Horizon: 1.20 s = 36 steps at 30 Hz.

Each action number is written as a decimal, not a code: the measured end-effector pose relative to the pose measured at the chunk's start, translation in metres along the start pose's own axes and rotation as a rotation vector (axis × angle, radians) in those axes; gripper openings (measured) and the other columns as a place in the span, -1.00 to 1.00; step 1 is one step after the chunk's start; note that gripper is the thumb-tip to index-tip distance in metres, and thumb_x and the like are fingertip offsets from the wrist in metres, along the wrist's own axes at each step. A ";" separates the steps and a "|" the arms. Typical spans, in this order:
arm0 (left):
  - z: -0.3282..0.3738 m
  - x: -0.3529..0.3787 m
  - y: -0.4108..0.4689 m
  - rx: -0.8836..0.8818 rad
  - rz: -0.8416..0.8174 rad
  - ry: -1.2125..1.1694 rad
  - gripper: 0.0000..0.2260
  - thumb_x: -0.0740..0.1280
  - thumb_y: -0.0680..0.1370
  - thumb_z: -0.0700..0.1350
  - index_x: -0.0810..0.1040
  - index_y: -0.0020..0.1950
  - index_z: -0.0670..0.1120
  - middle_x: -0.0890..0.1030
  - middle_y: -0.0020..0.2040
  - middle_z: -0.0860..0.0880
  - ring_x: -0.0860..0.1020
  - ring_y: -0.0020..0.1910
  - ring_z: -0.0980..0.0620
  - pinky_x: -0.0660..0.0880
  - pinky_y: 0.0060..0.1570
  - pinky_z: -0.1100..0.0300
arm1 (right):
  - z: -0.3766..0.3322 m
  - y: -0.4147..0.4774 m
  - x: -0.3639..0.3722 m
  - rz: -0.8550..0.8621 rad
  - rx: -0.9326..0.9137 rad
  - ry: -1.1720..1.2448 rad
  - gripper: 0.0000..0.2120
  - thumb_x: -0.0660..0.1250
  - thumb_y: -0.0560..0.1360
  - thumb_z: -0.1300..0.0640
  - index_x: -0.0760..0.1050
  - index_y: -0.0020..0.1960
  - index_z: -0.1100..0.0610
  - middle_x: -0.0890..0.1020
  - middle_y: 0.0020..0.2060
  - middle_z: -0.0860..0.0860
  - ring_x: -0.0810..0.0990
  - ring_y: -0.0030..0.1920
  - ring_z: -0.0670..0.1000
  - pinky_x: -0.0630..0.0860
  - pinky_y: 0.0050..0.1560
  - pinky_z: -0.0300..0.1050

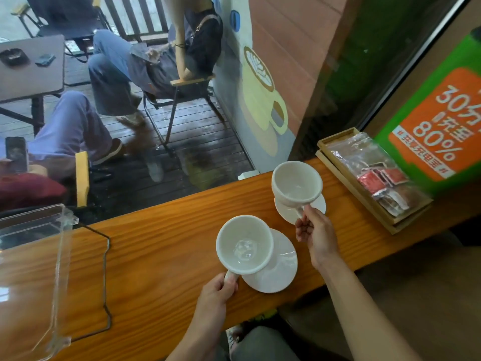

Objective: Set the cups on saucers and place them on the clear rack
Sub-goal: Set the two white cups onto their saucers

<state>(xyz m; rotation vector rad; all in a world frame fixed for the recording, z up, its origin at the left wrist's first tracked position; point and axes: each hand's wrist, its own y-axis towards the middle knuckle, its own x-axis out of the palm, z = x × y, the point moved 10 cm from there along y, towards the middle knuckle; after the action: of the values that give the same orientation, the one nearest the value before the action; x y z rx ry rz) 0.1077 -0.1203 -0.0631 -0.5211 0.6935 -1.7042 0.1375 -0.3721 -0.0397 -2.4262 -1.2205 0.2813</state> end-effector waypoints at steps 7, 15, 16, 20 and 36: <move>-0.006 0.030 0.009 -0.037 -0.052 0.034 -0.71 0.14 0.59 -0.01 0.59 -0.12 -0.11 0.66 -0.03 -0.09 0.57 0.04 -0.07 0.45 -0.02 0.12 | 0.016 0.012 -0.029 0.087 0.040 0.005 -0.66 0.19 0.57 -0.01 0.40 -0.33 0.12 0.49 -0.37 0.08 0.44 -0.35 -0.01 0.37 -0.34 -0.16; -0.016 0.040 0.013 -0.048 -0.090 0.031 -0.70 0.15 0.59 0.01 0.56 -0.24 -0.04 0.64 -0.12 0.00 0.55 -0.11 0.09 0.42 -0.20 0.27 | 0.027 0.016 -0.039 0.093 0.061 0.003 -0.68 0.18 0.57 -0.02 0.43 -0.29 0.12 0.50 -0.35 0.08 0.45 -0.33 -0.01 0.40 -0.31 -0.16; -0.016 0.041 0.013 -0.048 -0.090 0.030 -0.70 0.15 0.59 0.01 0.55 -0.26 -0.03 0.64 -0.13 0.03 0.55 -0.13 0.12 0.41 -0.23 0.29 | 0.028 0.017 -0.039 0.090 0.062 0.007 -0.68 0.19 0.57 -0.02 0.43 -0.29 0.12 0.50 -0.35 0.08 0.45 -0.34 -0.01 0.40 -0.31 -0.16; -0.014 0.042 0.013 -0.013 -0.097 0.054 -0.70 0.16 0.59 0.01 0.49 -0.31 -0.03 0.60 -0.19 0.03 0.51 -0.20 0.14 0.39 -0.25 0.32 | 0.031 0.020 -0.040 0.074 0.064 0.019 -0.68 0.19 0.58 0.00 0.43 -0.29 0.13 0.50 -0.35 0.08 0.45 -0.34 -0.01 0.39 -0.32 -0.15; -0.010 0.040 0.009 -0.001 -0.124 0.202 -0.71 0.16 0.59 -0.03 0.51 -0.29 -0.02 0.52 -0.31 0.06 0.45 -0.25 0.10 0.35 -0.21 0.23 | 0.040 0.029 -0.046 0.031 0.074 -0.036 -0.71 0.21 0.56 -0.04 0.49 -0.21 0.13 0.54 -0.31 0.09 0.49 -0.33 0.00 0.42 -0.31 -0.14</move>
<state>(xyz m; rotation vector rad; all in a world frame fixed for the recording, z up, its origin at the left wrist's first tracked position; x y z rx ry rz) 0.0974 -0.1586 -0.0773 -0.4025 0.8203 -1.8905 0.1163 -0.4139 -0.0888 -2.3879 -1.1677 0.3736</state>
